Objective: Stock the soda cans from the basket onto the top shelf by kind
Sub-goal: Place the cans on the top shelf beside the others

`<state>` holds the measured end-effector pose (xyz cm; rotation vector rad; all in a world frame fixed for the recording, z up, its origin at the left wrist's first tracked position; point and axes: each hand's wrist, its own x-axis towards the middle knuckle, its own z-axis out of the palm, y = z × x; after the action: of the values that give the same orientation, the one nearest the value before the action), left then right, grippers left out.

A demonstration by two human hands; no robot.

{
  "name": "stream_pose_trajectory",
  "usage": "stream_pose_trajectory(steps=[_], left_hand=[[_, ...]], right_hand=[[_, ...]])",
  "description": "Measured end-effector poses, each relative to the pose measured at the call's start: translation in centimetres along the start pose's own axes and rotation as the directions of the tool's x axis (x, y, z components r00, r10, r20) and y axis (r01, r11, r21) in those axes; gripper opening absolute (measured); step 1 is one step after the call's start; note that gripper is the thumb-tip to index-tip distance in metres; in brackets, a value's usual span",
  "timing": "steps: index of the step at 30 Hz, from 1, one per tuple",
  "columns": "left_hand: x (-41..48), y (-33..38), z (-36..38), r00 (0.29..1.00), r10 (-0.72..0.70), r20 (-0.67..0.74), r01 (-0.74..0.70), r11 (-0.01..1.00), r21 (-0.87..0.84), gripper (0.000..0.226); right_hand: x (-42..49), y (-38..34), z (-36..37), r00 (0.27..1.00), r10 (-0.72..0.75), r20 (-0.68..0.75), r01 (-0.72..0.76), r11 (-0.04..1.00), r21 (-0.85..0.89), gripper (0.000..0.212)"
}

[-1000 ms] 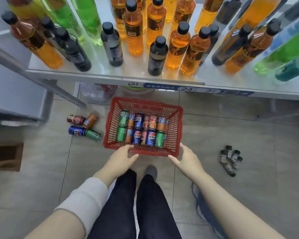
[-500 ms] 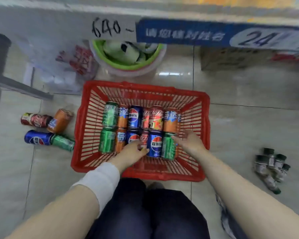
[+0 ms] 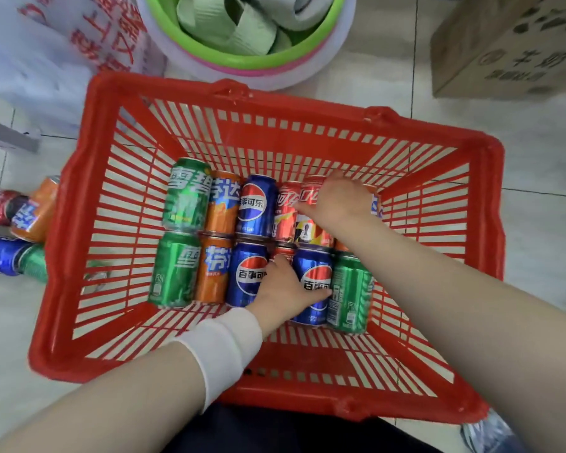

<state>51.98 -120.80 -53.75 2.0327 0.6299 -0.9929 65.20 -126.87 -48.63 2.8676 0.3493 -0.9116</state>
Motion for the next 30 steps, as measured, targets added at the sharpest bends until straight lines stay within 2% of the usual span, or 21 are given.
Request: stream_pose_trajectory(steps=[3,5,8,10,12,17,21,25,30], left_hand=[[0.4,-0.1,-0.3,1.000,0.006,0.031,-0.005,1.000,-0.025,0.096],[0.7,-0.6,-0.7,0.997,0.018,0.072,-0.012,0.997,-0.075,0.095],[0.6,-1.5,-1.6,0.988,0.030,0.150,-0.010,0.992,-0.127,0.093],[0.5,-1.9,-2.1,0.977,0.052,0.206,-0.024,0.990,-0.136,0.086],[0.4,-2.1,-2.6,0.968,0.071,0.241,-0.035,0.988,-0.152,0.082],[-0.6,-1.7,-3.7,0.949,0.089,0.302,-0.029,0.980,-0.198,0.074],[-2.2,-1.5,-5.2,0.943,0.105,0.315,-0.050,0.983,-0.179,0.072],[-6.0,-0.7,-8.0,0.951,0.132,0.279,-0.116,0.991,-0.074,0.074],[-13.9,0.9,-12.6,0.955,0.125,0.271,-0.097,0.989,-0.111,0.079]], right_hand=[[0.8,-0.8,0.3,0.996,0.088,0.004,-0.088,0.996,0.026,0.103],[1.0,-0.9,0.3,0.996,0.084,0.018,-0.084,0.996,-0.014,0.105],[1.1,-1.1,0.1,0.999,0.015,0.030,-0.012,0.994,-0.110,0.088],[1.1,-1.4,0.2,0.999,-0.023,0.040,0.027,0.995,-0.100,0.076],[1.2,-1.8,0.4,0.998,-0.048,0.047,0.050,0.998,-0.031,0.071],[1.6,-1.9,0.6,0.995,0.026,0.094,-0.041,0.987,0.158,0.084],[0.0,-1.2,-0.4,0.996,0.009,0.088,-0.031,0.968,0.247,0.086],[-4.0,-0.1,-3.0,0.999,0.050,0.014,-0.050,0.861,0.507,0.095],[-11.7,1.8,-9.7,0.998,0.055,-0.013,-0.030,0.702,0.711,0.086]])
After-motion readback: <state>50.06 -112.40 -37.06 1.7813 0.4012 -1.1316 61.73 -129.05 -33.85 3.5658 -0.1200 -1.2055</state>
